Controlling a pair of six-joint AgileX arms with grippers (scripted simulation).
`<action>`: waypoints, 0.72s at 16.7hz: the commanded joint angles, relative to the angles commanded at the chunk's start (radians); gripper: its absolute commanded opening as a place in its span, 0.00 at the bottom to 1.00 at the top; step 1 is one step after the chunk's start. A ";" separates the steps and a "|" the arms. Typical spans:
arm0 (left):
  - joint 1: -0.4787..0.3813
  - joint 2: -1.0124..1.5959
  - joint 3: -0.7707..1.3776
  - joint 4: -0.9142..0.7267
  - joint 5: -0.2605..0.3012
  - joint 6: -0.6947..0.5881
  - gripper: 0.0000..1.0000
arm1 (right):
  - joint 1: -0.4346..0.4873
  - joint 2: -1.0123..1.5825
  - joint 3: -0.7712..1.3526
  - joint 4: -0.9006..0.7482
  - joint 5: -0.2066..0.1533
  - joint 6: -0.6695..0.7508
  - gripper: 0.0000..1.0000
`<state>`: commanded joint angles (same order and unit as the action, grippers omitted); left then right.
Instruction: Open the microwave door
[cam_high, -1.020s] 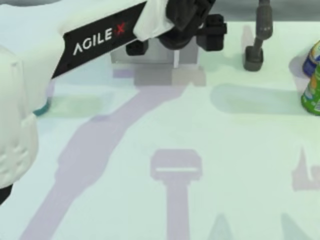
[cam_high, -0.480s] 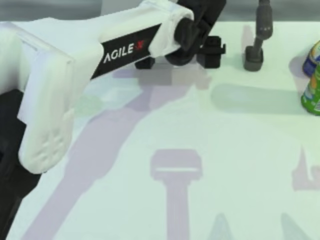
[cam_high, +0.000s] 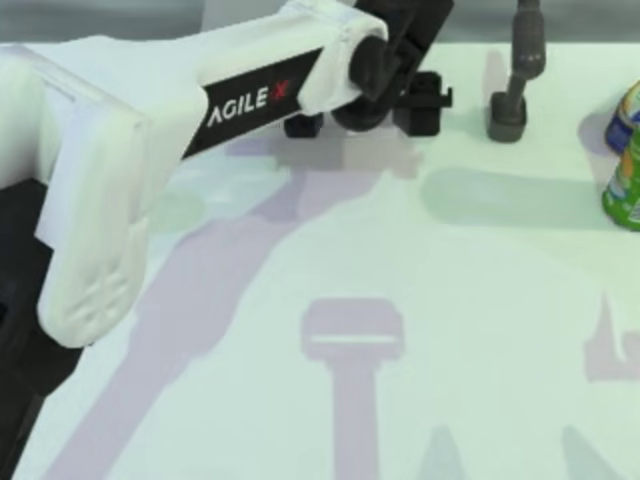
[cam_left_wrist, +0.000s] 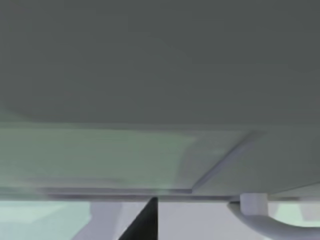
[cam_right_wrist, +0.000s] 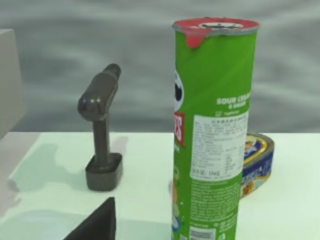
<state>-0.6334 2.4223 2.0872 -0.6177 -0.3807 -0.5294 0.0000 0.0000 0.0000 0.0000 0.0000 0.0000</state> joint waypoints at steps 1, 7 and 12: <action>0.000 0.000 0.000 0.000 0.000 0.000 0.47 | 0.000 0.000 0.000 0.000 0.000 0.000 1.00; 0.000 0.000 0.000 0.000 0.000 0.000 0.02 | 0.000 0.000 0.000 0.000 0.000 0.000 1.00; 0.000 0.000 0.000 0.000 0.000 0.000 0.00 | 0.000 0.000 0.000 0.000 0.000 0.000 1.00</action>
<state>-0.6334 2.4223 2.0872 -0.6177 -0.3807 -0.5294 0.0000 0.0000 0.0000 0.0000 0.0000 0.0000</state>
